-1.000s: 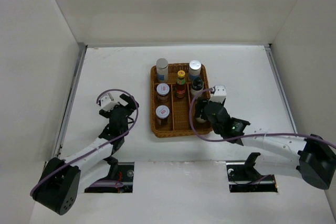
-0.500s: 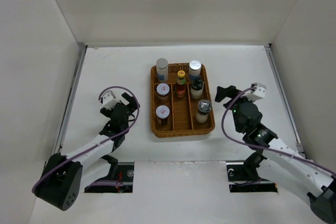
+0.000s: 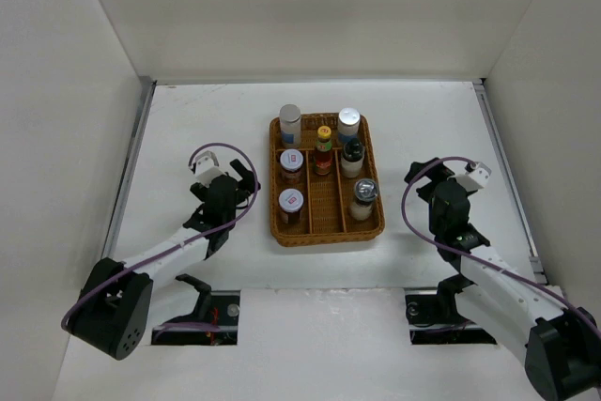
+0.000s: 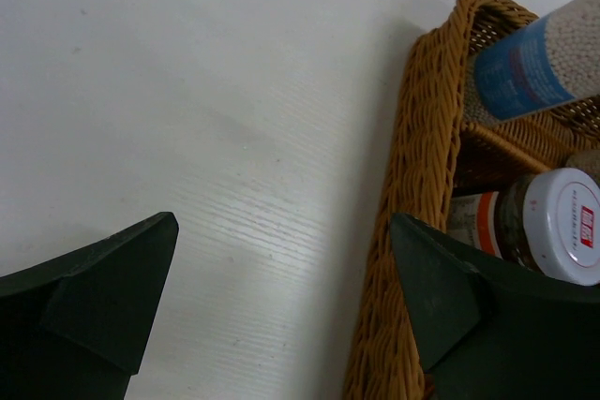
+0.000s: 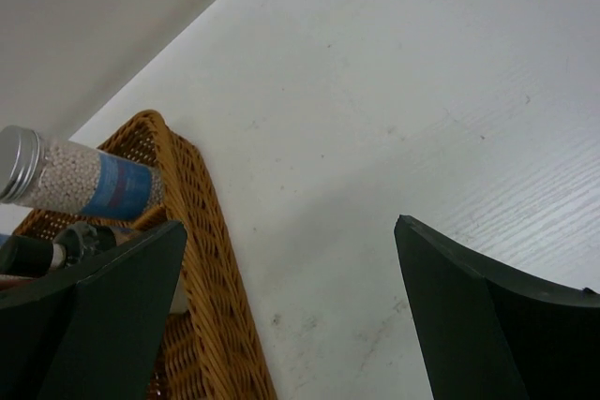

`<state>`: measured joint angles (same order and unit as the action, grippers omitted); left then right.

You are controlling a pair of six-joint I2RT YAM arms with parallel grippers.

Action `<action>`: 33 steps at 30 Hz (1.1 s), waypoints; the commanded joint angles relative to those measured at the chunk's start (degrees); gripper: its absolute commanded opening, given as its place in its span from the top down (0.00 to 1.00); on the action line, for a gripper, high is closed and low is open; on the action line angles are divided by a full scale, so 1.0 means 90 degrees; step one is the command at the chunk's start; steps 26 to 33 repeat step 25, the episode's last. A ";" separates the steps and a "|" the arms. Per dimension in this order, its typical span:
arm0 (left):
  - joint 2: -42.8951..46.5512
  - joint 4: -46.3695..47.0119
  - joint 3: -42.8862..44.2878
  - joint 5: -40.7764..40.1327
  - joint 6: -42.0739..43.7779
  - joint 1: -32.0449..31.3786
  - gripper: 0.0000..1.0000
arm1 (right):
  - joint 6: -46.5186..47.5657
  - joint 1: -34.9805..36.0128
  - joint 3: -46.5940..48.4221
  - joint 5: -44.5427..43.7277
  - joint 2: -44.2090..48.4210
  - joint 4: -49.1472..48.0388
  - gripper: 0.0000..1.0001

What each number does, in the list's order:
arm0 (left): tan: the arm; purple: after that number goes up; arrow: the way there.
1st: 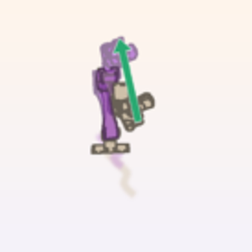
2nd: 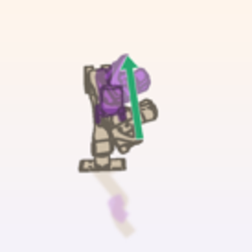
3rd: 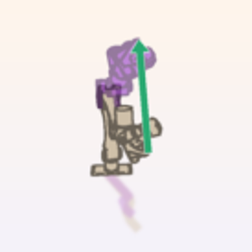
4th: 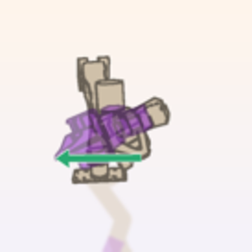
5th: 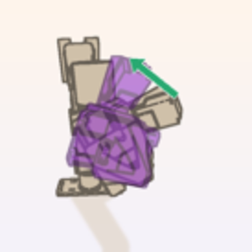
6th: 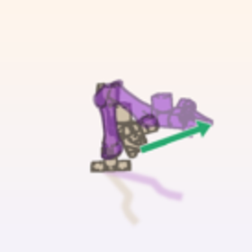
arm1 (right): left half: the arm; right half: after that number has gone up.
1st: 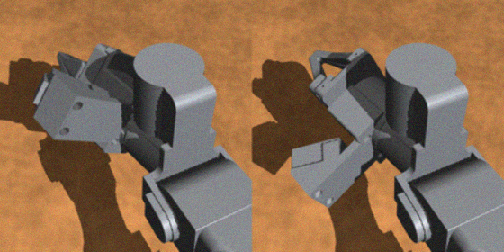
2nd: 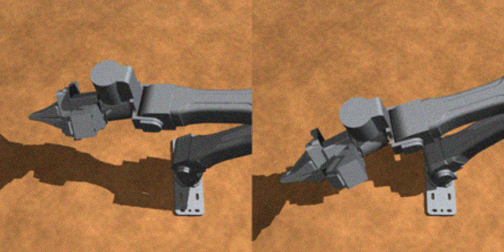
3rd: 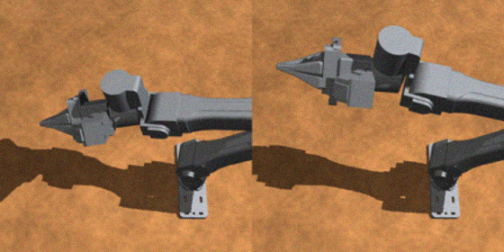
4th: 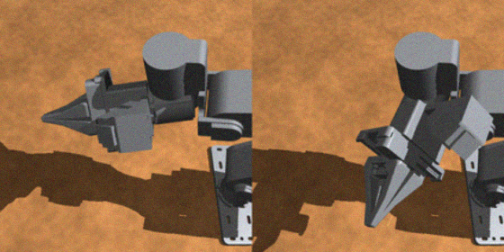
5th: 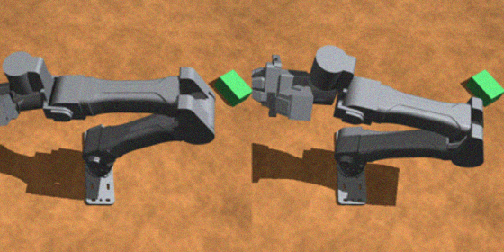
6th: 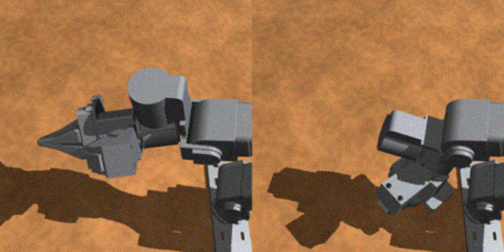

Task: Organize the condiment bottles

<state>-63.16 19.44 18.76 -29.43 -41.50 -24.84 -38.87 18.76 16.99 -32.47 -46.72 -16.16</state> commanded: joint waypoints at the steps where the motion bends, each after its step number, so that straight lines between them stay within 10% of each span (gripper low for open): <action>1: -0.0004 -0.0012 0.0337 0.0223 -0.0077 -0.0203 0.00 | 0.0031 0.0029 -0.0023 0.0219 0.0044 -0.0743 0.00; 33: 0.0005 -0.0197 0.0347 0.0203 -0.0067 -0.0077 0.00 | 0.0091 0.0224 0.0085 0.0268 -0.0375 -0.0880 0.00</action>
